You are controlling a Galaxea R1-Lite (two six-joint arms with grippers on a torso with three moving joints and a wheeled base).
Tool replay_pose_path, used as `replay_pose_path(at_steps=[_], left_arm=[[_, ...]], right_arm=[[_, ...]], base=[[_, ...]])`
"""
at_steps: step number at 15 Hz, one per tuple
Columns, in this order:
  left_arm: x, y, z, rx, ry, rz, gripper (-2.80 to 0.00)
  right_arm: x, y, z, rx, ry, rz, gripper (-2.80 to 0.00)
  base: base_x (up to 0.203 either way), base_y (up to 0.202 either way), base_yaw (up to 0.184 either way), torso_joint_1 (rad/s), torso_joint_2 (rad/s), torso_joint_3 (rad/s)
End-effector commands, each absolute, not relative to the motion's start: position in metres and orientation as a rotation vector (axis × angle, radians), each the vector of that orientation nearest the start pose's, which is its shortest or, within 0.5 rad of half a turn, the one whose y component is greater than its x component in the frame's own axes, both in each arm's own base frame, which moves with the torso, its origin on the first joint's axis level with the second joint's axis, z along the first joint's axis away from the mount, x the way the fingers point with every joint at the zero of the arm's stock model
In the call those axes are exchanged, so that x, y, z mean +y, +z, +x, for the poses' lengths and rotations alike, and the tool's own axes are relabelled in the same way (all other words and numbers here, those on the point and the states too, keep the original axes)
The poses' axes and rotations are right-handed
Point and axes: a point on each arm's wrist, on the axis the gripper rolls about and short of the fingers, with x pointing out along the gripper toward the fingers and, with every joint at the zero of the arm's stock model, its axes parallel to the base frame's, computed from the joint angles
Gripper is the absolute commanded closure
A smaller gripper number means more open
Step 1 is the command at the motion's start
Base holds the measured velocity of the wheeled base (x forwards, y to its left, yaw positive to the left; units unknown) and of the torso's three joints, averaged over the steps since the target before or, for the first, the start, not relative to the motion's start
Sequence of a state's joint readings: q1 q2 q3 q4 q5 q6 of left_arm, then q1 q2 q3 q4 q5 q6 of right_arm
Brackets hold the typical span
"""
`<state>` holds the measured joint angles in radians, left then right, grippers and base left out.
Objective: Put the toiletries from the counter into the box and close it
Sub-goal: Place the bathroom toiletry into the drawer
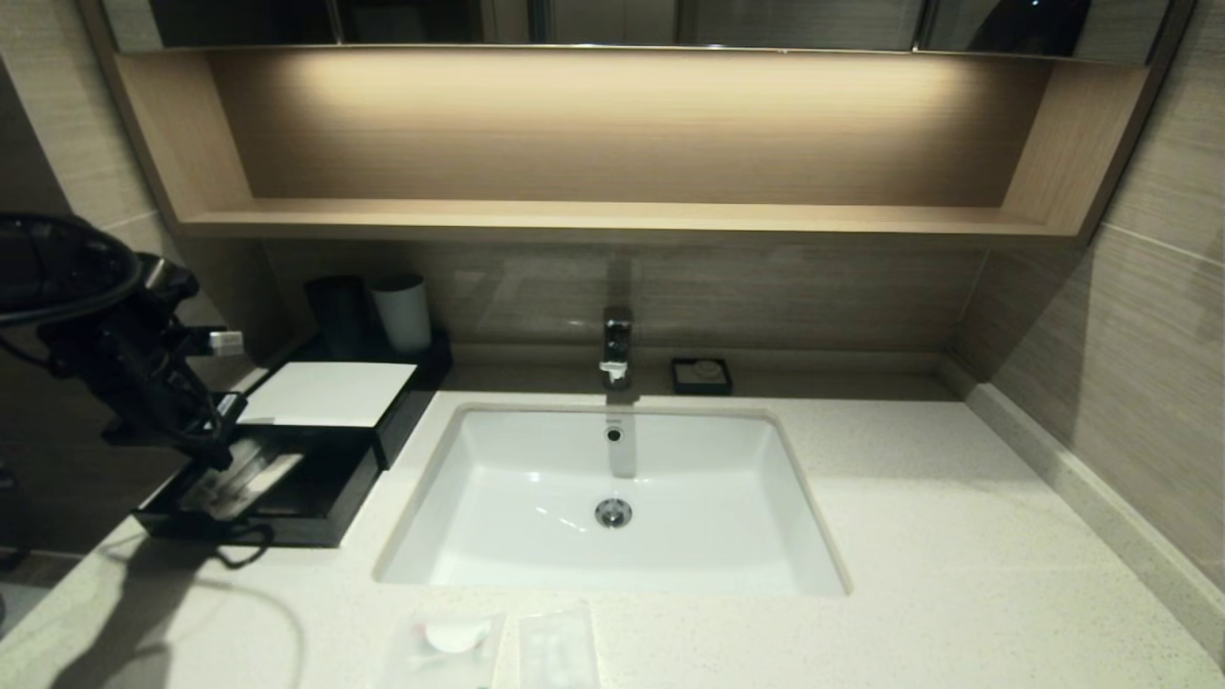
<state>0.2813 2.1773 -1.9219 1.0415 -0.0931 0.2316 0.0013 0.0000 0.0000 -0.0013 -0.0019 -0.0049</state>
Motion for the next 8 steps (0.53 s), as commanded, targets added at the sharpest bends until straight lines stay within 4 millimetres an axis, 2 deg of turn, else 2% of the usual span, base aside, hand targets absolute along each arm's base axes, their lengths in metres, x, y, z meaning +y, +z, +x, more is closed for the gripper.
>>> replay_pose_path(at_steps=[1, 8], left_arm=[[0.1076, 0.1668, 0.3754, 1.316, 0.022, -0.048, 0.0], [0.1067, 0.1757, 0.3689, 1.317, 0.035, -0.048, 0.0]], right_arm=[[-0.0001, 0.0752, -0.0227, 0.0, 0.0, -0.005, 0.0], [-0.0001, 0.0752, -0.0227, 0.0, 0.0, -0.005, 0.0]], base=[[0.0, 0.0, 0.0, 0.0, 0.0, 0.0], [0.0, 0.0, 0.0, 0.0, 0.0, 0.0]])
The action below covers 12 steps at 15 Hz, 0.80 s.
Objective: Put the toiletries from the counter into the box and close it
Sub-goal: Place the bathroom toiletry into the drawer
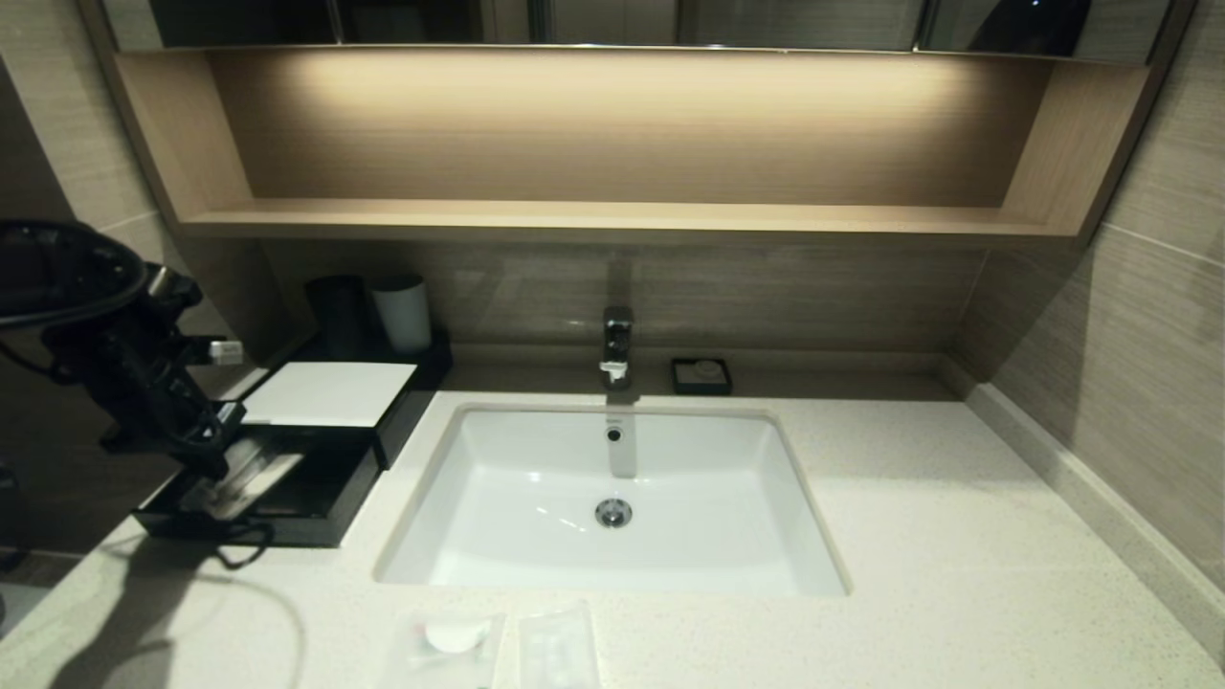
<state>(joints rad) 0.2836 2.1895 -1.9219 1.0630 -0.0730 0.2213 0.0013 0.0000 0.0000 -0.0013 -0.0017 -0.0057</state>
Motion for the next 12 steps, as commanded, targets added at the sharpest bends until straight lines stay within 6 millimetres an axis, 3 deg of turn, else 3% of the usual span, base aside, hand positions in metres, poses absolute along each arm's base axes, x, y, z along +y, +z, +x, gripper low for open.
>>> replay_pose_path(at_steps=[1, 12], left_arm=[[0.1086, 0.1763, 0.3671, 1.324, 0.042, -0.05, 0.0], [0.1153, 0.172, 0.3655, 1.358, 0.105, -0.052, 0.0]], right_arm=[[-0.0001, 0.0752, -0.0227, 0.0, 0.0, -0.006, 0.0], [-0.0001, 0.0752, -0.0227, 0.0, 0.0, -0.005, 0.0]], base=[[0.0, 0.0, 0.0, 0.0, 0.0, 0.0], [0.0, 0.0, 0.0, 0.0, 0.0, 0.0]])
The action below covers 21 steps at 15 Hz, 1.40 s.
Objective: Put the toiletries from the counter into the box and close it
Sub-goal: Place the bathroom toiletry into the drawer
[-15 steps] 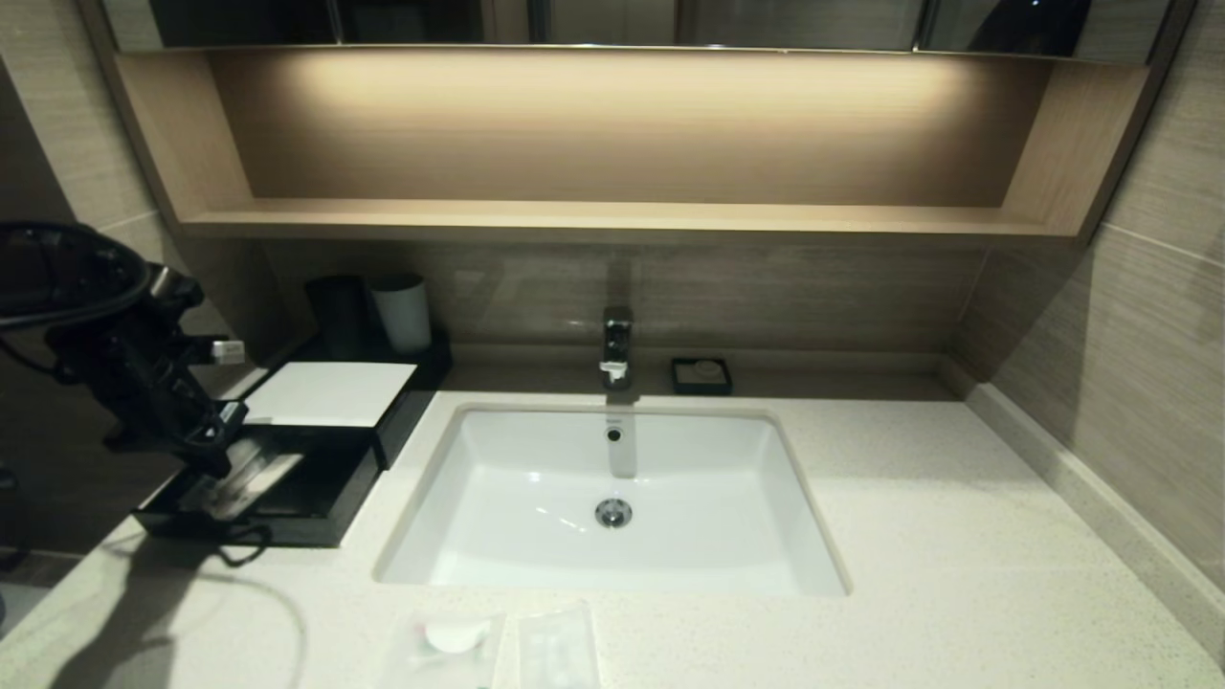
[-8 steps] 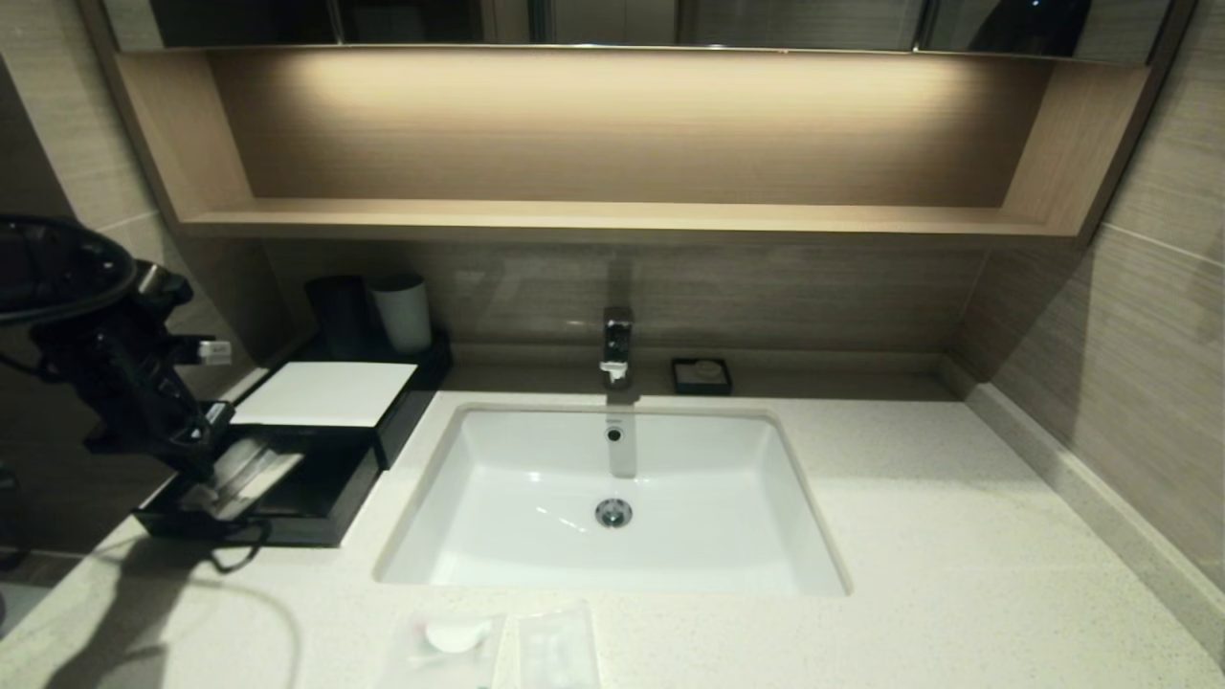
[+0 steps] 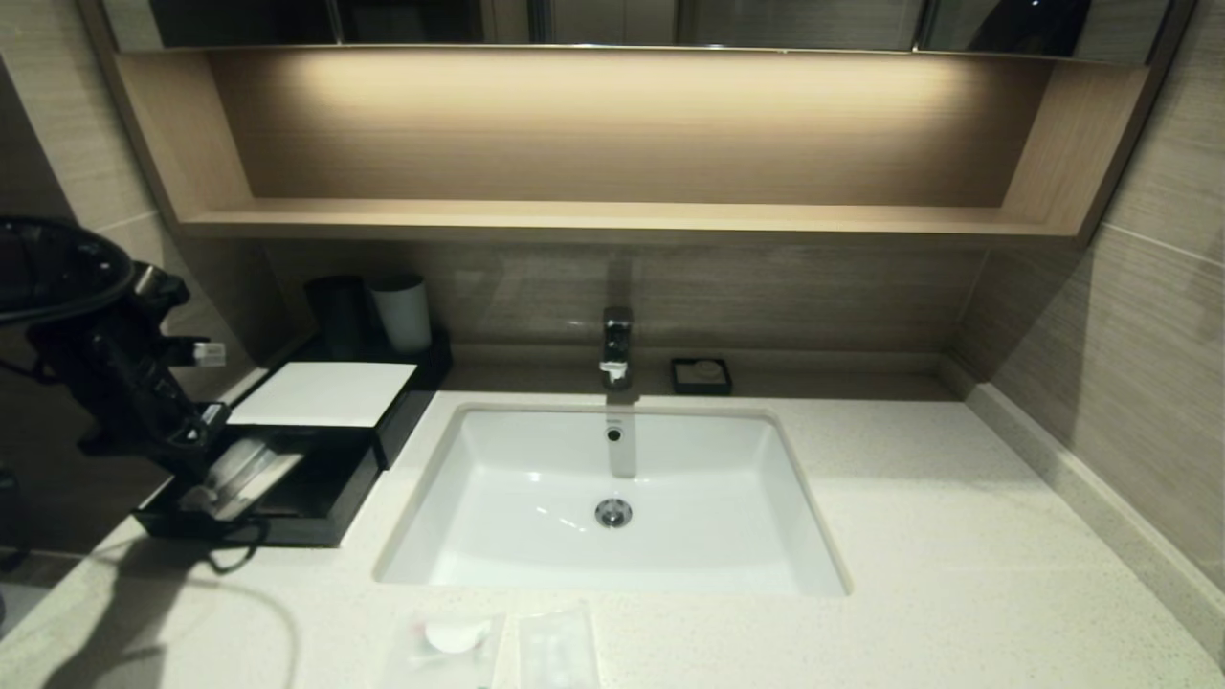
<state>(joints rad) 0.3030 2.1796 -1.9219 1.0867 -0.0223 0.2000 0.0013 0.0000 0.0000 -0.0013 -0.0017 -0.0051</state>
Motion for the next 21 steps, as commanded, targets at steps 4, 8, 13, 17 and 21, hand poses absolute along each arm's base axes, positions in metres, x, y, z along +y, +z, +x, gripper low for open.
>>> replay_pose_path(at_steps=[4, 8, 13, 17, 21], left_arm=[[0.116, 0.164, 0.368, 1.379, 0.104, -0.055, 0.0], [0.117, 0.161, 0.369, 1.387, 0.105, -0.057, 0.0], [0.122, 0.153, 0.373, 1.395, 0.111, -0.063, 0.0], [0.128, 0.149, 0.377, 1.383, 0.159, -0.036, 0.0], [0.13, 0.155, 0.377, 1.344, 0.174, -0.036, 0.0]], right_arm=[[0.0, 0.075, -0.023, 0.0, 0.0, -0.006, 0.0], [0.0, 0.075, -0.023, 0.0, 0.0, -0.006, 0.0], [0.0, 0.075, -0.023, 0.0, 0.0, -0.005, 0.0], [0.0, 0.075, -0.023, 0.0, 0.0, -0.006, 0.0], [0.0, 0.075, -0.023, 0.0, 0.0, -0.006, 0.0]], base=[[0.0, 0.0, 0.0, 0.0, 0.0, 0.0], [0.0, 0.0, 0.0, 0.0, 0.0, 0.0], [0.0, 0.0, 0.0, 0.0, 0.0, 0.0], [0.0, 0.0, 0.0, 0.0, 0.0, 0.0], [0.0, 0.0, 0.0, 0.0, 0.0, 0.0]])
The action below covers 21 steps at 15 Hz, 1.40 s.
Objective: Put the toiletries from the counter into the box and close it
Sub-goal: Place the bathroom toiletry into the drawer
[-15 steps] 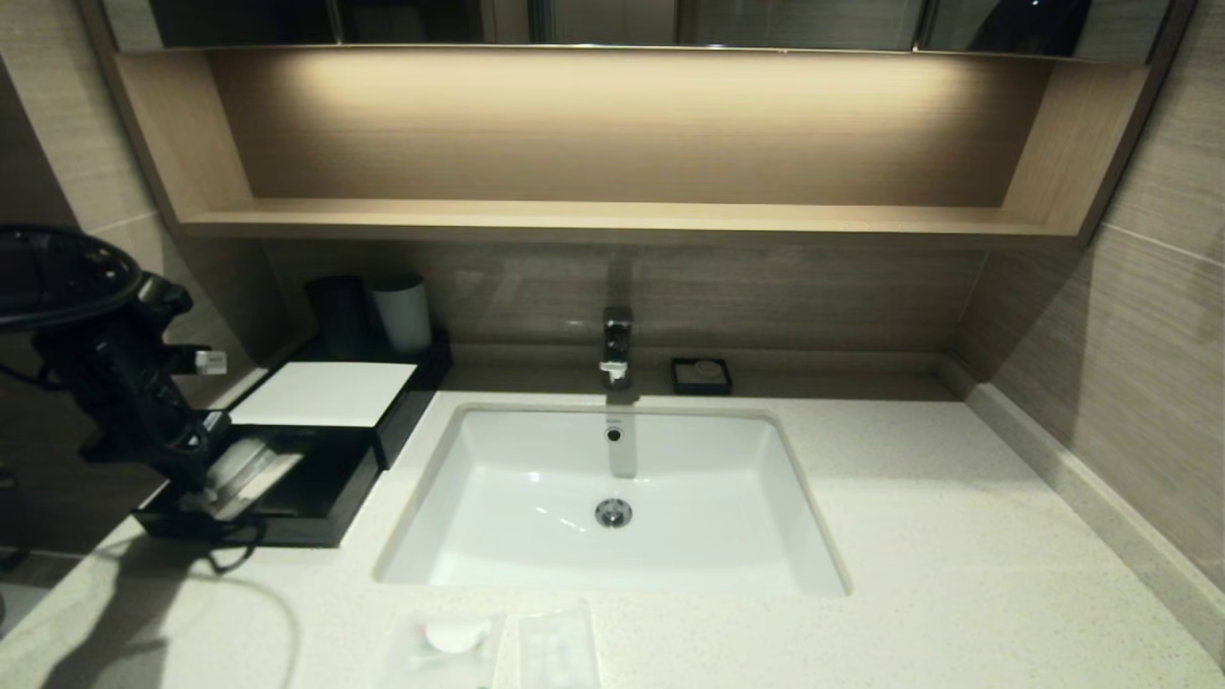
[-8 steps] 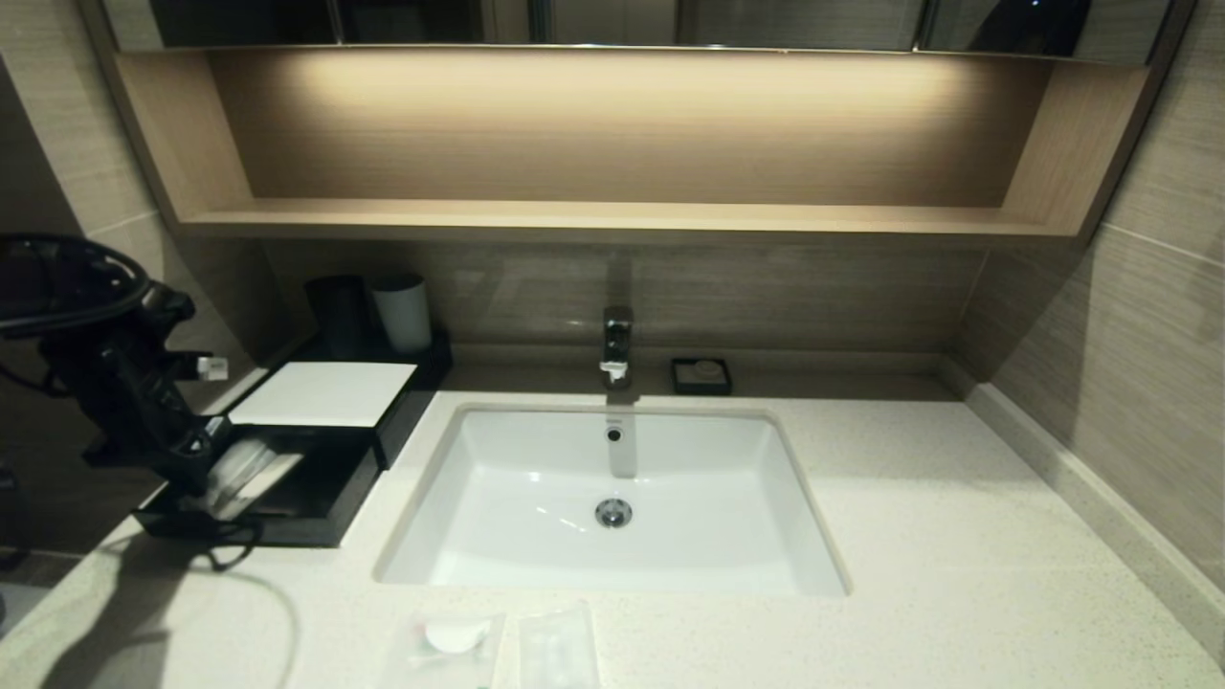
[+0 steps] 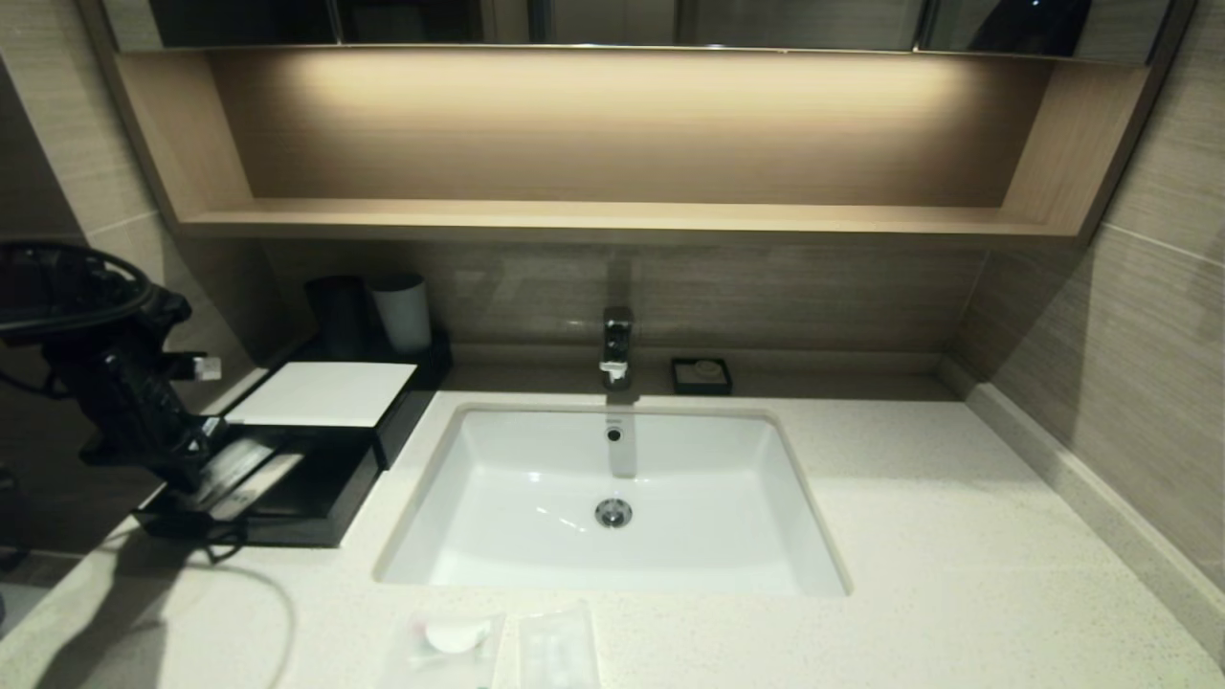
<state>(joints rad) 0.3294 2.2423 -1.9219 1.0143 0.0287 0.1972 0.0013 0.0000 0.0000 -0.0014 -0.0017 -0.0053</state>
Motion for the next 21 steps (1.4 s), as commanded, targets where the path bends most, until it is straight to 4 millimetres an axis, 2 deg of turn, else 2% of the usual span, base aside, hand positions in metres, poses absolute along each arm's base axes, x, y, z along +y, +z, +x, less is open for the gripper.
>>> replay_pose_path(at_steps=[1, 4, 15, 18, 21], left_arm=[[0.13, 0.157, 0.376, 1.337, 0.177, -0.038, 0.0], [0.128, 0.159, 0.376, 1.33, 0.175, -0.039, 0.0], [0.122, 0.143, 0.388, 1.336, 0.154, -0.039, 0.0], [0.117, 0.156, 0.384, 1.303, 0.144, -0.056, 0.0], [0.105, 0.184, 0.375, 1.233, 0.132, -0.057, 0.0]], right_arm=[[0.0, 0.075, -0.023, 0.0, 0.0, -0.005, 0.0], [0.0, 0.075, -0.023, 0.0, 0.0, -0.005, 0.0], [0.0, 0.075, -0.023, 0.0, 0.0, -0.005, 0.0], [0.0, 0.075, -0.023, 0.0, 0.0, -0.006, 0.0], [0.0, 0.075, -0.023, 0.0, 0.0, -0.005, 0.0]], base=[[0.0, 0.0, 0.0, 0.0, 0.0, 0.0], [0.0, 0.0, 0.0, 0.0, 0.0, 0.0], [0.0, 0.0, 0.0, 0.0, 0.0, 0.0], [0.0, 0.0, 0.0, 0.0, 0.0, 0.0], [0.0, 0.0, 0.0, 0.0, 0.0, 0.0]])
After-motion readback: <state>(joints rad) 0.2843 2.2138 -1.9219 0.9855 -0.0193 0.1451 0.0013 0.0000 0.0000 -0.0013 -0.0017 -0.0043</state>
